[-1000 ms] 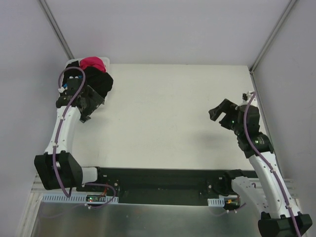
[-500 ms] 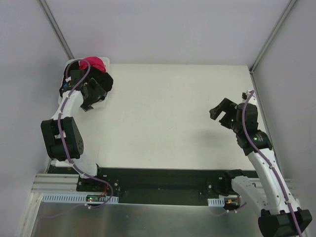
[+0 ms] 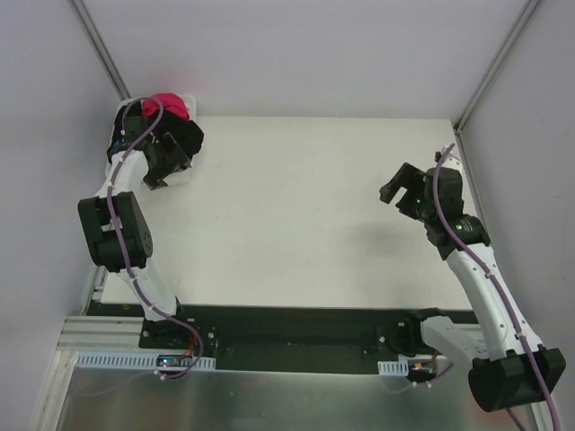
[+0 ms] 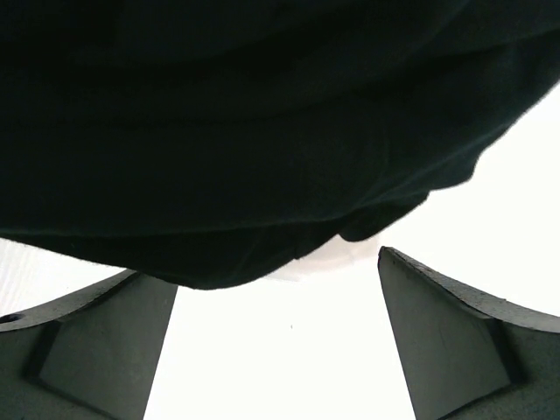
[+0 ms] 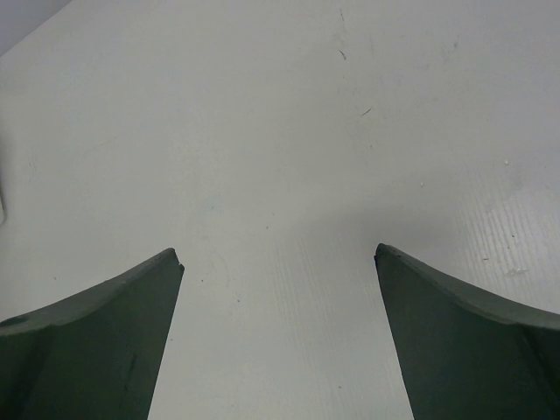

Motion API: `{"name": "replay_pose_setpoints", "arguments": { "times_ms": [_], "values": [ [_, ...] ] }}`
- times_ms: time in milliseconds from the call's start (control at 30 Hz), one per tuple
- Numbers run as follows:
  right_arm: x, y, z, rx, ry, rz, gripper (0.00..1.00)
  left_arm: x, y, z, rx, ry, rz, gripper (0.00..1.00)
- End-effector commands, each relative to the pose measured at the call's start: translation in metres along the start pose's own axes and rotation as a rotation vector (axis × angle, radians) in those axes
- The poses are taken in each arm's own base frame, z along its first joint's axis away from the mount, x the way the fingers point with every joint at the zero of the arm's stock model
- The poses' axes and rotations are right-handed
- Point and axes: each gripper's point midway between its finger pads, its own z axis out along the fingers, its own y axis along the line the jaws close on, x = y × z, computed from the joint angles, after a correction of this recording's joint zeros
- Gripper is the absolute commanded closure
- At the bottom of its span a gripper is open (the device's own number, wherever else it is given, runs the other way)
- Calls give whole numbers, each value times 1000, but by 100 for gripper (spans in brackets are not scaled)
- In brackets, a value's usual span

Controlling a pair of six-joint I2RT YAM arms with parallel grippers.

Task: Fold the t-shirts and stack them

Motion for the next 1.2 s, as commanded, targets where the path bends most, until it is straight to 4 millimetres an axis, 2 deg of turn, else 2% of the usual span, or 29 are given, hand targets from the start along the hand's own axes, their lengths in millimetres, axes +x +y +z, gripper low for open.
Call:
{"name": "replay_pose_setpoints", "arguments": {
  "times_ms": [0,33,67,100,133,200,233,333,367,467,533,567,600,633,667,700,800,833,900,933,1100,1133,1167],
  "values": [
    [-21,17,0,-52,-40,-8,4,-12,-31,-39,166,-62,81,6],
    [-22,18,2,-58,-36,-8,4,-6,-33,-49,180,-60,71,5],
    [-22,20,2,-67,-35,-19,4,-6,-41,-74,218,-96,76,5],
    [-25,24,1,-81,-40,-24,4,8,-41,-83,234,-67,76,4],
    [-27,26,1,-89,-41,-32,4,8,-42,-106,241,-100,81,4],
    [-32,30,0,-110,-49,-63,4,3,-33,-130,183,-157,89,3],
    [-37,35,-2,-122,-60,-72,4,7,-30,-151,160,-178,88,2],
    [-44,43,-4,-152,-66,-100,4,-6,-15,-191,60,-298,78,1],
    [-43,47,-4,-175,-55,-102,4,-13,-16,-205,55,-338,73,1],
    [-41,53,-3,-205,-45,-109,4,-33,-11,-231,-5,-444,79,1],
    [-40,54,-2,-212,-40,-110,4,-46,2,-231,-96,-476,88,1],
    [-38,53,-1,-208,-35,-110,4,-54,0,-238,-103,-495,99,1],
    [-36,48,0,-186,-29,-105,4,-59,0,-236,-112,-493,118,1],
    [-35,46,1,-175,-25,-99,4,-64,0,-226,-131,-466,139,1],
    [-33,45,1,-171,-20,-100,4,-73,0,-235,-152,-484,135,1],
    [-32,45,-1,-172,-17,-101,4,-77,-1,-233,-160,-481,139,1],
    [-31,44,-3,-176,-20,-93,4,-88,-1,-213,-176,-449,141,1],
    [-31,44,-3,-172,-22,-88,4,-91,-1,-196,-183,-413,153,1],
    [-34,41,-3,-155,-34,-78,4,-93,-1,-177,-180,-372,144,1],
    [-35,42,-4,-158,-38,-73,4,-95,0,-159,-187,-342,132,1],
    [-39,35,-3,-120,-69,-37,4,-109,-3,-107,-189,-284,102,1],
    [-35,32,-2,-113,-63,-32,4,-112,-4,-88,-182,-268,104,1],
    [-35,32,-3,-114,-71,-29,4,-119,-8,-85,-167,-279,101,1]
  ]
}}
